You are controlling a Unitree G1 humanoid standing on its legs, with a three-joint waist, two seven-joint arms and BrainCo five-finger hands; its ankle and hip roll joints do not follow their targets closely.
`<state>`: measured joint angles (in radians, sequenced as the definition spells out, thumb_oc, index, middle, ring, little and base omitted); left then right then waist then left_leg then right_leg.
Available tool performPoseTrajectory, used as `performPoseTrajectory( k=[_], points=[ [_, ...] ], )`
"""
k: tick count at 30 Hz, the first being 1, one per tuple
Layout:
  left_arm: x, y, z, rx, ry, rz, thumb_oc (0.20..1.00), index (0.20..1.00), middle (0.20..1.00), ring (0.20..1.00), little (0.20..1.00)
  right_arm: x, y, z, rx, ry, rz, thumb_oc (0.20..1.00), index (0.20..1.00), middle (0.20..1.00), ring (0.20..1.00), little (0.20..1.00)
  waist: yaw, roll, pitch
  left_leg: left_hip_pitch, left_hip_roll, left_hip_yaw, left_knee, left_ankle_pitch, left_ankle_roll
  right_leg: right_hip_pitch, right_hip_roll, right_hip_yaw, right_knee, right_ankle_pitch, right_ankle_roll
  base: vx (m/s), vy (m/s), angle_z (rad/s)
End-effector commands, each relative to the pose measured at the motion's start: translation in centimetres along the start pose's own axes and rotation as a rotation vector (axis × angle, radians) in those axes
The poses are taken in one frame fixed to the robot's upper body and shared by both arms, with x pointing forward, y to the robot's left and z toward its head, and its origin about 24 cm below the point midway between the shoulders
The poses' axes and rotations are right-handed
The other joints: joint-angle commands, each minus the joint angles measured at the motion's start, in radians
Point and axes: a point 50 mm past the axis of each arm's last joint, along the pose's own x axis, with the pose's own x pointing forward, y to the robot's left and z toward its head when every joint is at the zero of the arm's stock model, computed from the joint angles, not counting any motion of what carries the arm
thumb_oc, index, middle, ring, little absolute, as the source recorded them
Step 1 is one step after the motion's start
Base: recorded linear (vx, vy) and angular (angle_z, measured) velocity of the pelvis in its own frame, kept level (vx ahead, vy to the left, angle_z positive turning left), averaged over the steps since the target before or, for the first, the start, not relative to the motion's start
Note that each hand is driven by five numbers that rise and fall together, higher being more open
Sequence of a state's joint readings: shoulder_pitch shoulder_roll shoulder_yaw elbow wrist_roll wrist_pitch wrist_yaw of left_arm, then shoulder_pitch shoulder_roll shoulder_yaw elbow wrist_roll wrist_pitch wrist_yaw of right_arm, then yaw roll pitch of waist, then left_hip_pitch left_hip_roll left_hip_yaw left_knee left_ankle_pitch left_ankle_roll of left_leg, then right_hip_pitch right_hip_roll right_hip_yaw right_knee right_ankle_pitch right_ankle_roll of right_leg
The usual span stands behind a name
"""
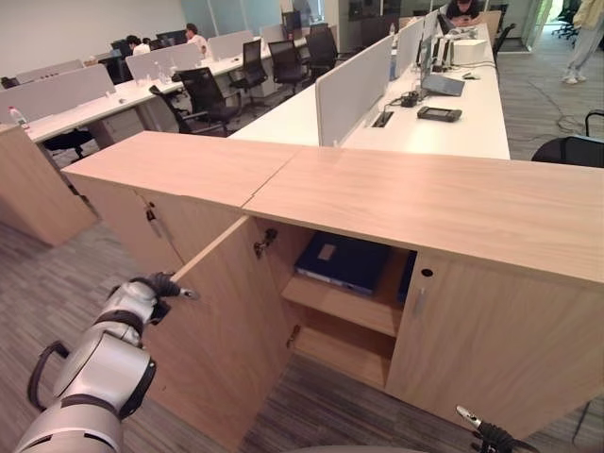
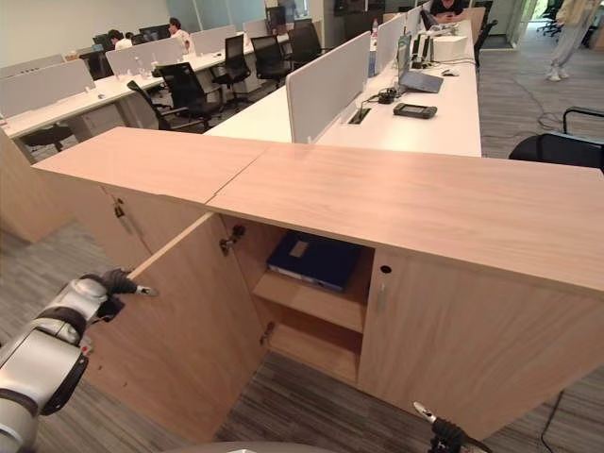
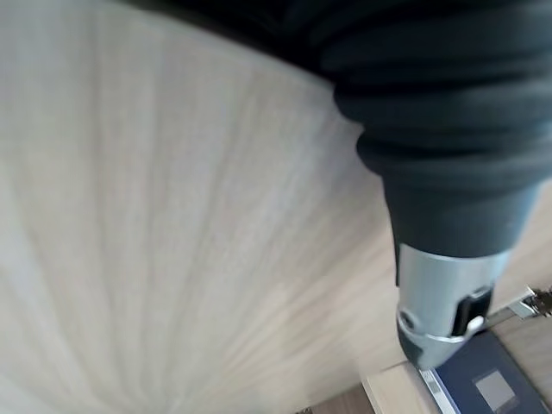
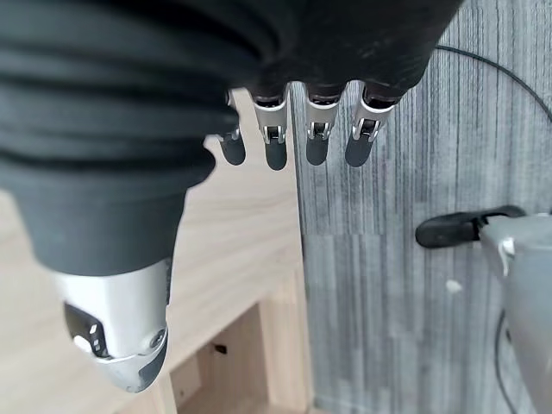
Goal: Put the empty folder in the office cabinet
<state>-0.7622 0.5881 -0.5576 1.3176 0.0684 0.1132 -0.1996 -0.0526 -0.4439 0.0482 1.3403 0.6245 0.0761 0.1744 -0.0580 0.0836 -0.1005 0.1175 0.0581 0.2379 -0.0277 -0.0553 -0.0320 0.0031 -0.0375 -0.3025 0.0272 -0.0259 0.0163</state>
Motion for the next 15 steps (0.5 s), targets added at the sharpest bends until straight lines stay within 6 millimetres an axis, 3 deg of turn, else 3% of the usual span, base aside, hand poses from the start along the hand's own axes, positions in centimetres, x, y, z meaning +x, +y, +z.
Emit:
performPoseTrajectory(
  k=[1, 2, 6, 10, 12, 15],
  points=[
    [-0.4, -11.1, 6.1, 0.19, -0.238, -0.439, 1.0, 1.0, 1.0, 1.0, 1.0, 0.6, 2.8, -0.1, 0.033, 0.014, 0.054, 1.0, 1.0, 1.0, 1.0, 1.0, -0.05, -0.084, 0.016, -0.003, -0.017, -0.012, -0.012, -0.017, -0.001, 0.042, -0.076, 0.006, -0.114, 0.07, 0.129, -0.03, -0.04, 0.21],
    [-2.5, -12.9, 10.3, 0.266, -0.457, -0.558, 1.0, 1.0, 1.0, 1.0, 1.0, 0.6, 3.2, -0.3, 0.041, 0.011, 0.07, 1.0, 1.0, 1.0, 1.0, 1.0, -0.045, -0.083, 0.026, -0.005, -0.017, -0.018, -0.01, -0.019, -0.003, 0.044, -0.078, -0.003, -0.114, 0.066, 0.134, -0.02, -0.034, 0.21],
    [-6.5, -16.4, 14.9, 0.278, -0.723, -0.717, 1.0, 1.0, 1.0, 1.0, 1.0, 0.7, 3.8, -1.1, 0.038, 0.034, 0.081, 1.0, 1.0, 1.0, 1.0, 1.0, -0.045, -0.087, 0.039, -0.012, -0.019, -0.033, -0.005, -0.019, -0.004, 0.044, -0.084, -0.021, -0.114, 0.063, 0.141, -0.01, -0.036, 0.23],
    [-8.1, -17.0, 17.3, 0.175, -0.822, -0.749, 1.0, 1.0, 1.0, 1.0, 1.0, 0.7, 3.9, -1.4, 0.045, 0.038, 0.081, 1.0, 1.0, 1.0, 1.0, 1.0, -0.053, -0.086, 0.043, -0.013, -0.021, -0.038, -0.006, -0.019, -0.004, 0.045, -0.086, -0.026, -0.114, 0.063, 0.142, 0.0, -0.005, -0.01],
    [-11.1, -16.3, 20.5, -0.084, -0.986, -0.832, 1.0, 1.0, 1.0, 1.0, 1.0, 0.7, 3.8, -1.6, 0.096, 0.027, 0.071, 1.0, 1.0, 1.0, 1.0, 1.0, -0.061, -0.082, 0.046, -0.006, -0.023, -0.04, -0.011, -0.019, -0.004, 0.051, -0.086, -0.029, -0.114, 0.064, 0.144, 0.01, 0.009, -0.14],
    [-14.0, -14.6, 22.3, -0.295, -1.138, -0.898, 1.0, 1.0, 1.0, 1.0, 1.0, 0.6, 3.6, -2.2, 0.205, 0.003, 0.055, 1.0, 1.0, 1.0, 1.0, 1.0, -0.073, -0.079, 0.041, -0.008, -0.03, -0.044, -0.023, -0.01, -0.003, 0.046, -0.093, -0.033, -0.114, 0.07, 0.149, 0.02, 0.015, -0.01]
  ],
)
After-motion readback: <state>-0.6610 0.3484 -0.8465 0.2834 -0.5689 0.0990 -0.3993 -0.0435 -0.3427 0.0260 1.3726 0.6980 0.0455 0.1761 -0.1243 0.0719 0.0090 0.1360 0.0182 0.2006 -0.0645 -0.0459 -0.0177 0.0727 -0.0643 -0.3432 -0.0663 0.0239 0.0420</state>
